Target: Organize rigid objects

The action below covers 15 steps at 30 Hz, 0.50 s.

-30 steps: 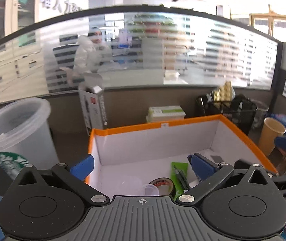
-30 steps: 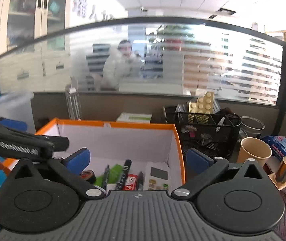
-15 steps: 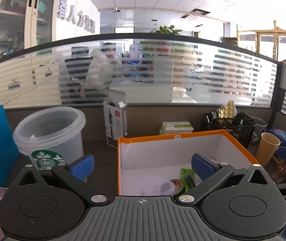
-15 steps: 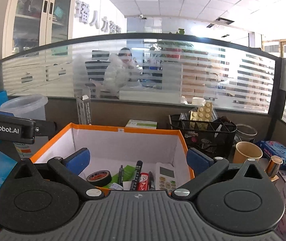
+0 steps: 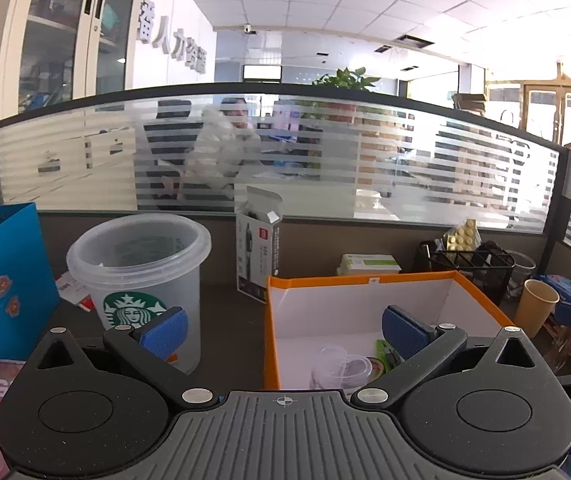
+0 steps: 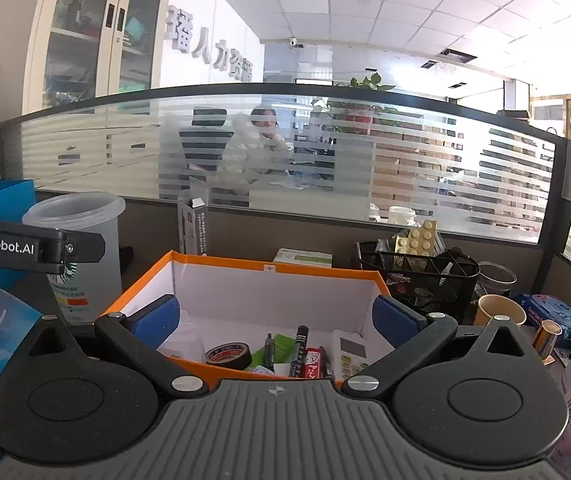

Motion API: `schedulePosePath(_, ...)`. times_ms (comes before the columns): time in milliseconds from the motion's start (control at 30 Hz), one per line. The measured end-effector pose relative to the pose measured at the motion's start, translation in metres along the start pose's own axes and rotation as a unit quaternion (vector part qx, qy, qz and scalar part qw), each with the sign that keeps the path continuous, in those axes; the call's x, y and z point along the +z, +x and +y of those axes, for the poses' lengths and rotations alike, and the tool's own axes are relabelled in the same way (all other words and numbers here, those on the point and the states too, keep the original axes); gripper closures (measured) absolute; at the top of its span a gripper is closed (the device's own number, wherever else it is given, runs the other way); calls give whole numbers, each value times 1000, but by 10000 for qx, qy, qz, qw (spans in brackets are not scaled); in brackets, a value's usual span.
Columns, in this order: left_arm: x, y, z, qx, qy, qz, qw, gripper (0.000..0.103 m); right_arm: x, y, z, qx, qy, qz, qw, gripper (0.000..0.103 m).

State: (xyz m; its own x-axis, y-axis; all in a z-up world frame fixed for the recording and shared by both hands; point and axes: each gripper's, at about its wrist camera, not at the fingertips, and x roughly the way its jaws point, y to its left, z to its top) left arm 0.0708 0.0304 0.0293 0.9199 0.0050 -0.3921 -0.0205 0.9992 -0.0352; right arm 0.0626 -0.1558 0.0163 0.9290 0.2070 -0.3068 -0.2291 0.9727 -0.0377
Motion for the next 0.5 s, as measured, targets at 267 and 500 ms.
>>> schedulePosePath(267, 0, -6, 5, -17, 10, -71, 10000, 0, 0, 0, 8, 59, 5, 38, 10000, 0)
schedulePosePath(500, -1, -7, 5, -27, 29, -79, 10000, 0, 0, 1, 10, 109, -7, 72, 9999, 0)
